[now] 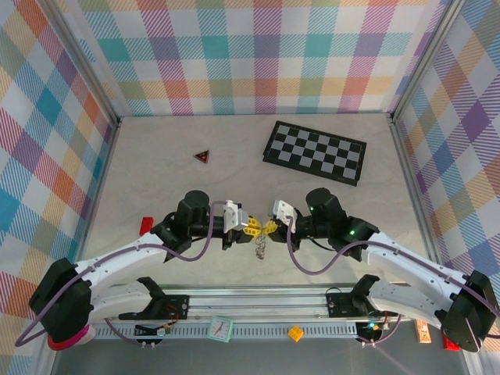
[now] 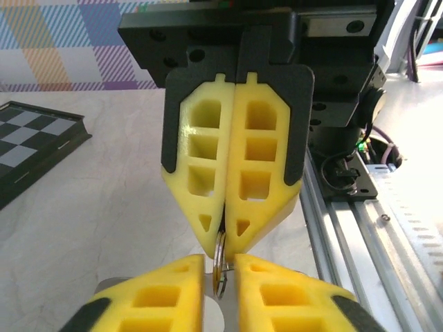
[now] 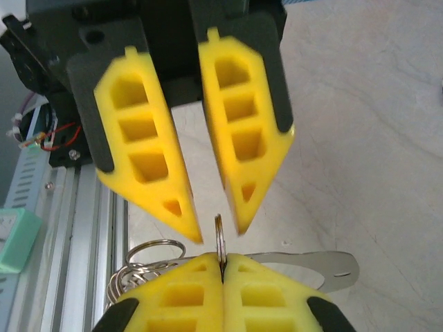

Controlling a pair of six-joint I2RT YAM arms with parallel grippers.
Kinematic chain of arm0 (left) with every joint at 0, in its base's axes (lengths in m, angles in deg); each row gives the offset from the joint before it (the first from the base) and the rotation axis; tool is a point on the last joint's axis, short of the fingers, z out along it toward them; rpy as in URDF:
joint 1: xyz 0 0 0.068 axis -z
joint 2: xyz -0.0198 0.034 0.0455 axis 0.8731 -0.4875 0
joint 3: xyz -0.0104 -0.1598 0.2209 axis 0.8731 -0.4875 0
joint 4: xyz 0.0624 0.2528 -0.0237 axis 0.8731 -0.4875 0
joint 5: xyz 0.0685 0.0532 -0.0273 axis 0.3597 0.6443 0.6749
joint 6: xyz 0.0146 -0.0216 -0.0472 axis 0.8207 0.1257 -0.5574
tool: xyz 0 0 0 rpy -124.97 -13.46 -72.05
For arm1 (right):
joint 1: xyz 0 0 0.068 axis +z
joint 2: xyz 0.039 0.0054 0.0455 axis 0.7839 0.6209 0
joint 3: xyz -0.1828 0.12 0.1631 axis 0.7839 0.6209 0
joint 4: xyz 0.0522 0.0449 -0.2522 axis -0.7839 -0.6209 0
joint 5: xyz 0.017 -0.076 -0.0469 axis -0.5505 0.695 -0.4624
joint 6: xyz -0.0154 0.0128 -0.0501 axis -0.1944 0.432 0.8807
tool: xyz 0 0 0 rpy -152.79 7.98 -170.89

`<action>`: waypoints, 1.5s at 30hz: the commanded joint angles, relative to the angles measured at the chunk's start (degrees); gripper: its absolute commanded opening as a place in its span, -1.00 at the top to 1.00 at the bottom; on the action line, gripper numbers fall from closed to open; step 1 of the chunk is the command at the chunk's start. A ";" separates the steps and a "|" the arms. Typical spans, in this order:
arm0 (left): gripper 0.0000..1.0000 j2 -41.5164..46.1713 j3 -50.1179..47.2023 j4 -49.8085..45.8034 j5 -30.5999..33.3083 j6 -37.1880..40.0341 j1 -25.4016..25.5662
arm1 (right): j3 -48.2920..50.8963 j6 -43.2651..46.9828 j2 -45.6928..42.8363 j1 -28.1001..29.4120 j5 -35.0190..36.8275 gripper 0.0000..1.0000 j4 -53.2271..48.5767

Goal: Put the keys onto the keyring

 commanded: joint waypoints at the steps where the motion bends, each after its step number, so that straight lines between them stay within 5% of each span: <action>1: 0.58 1.07 4.11 -9.04 3.90 4.81 0.61 | -4.66 6.03 0.35 -0.12 0.95 1.00 -6.61; 5: 0.57 0.63 6.84 -17.50 5.38 7.46 0.58 | -10.34 9.91 3.40 0.46 3.28 1.00 -15.06; 20: 0.63 -1.39 9.23 -17.60 2.93 8.51 0.55 | -21.12 16.86 11.82 4.71 6.41 1.00 -23.59; 28: 0.99 -1.63 9.55 -18.28 2.31 9.42 0.53 | -21.48 14.31 11.69 5.27 4.94 1.00 -21.76; 35: 1.00 0.27 6.93 -13.60 0.86 7.79 0.56 | -13.71 6.74 5.33 2.37 4.42 0.41 -13.92; 45: 1.00 0.92 3.56 -7.18 -1.71 5.35 0.53 | -7.76 2.53 2.17 0.52 2.94 0.33 -10.47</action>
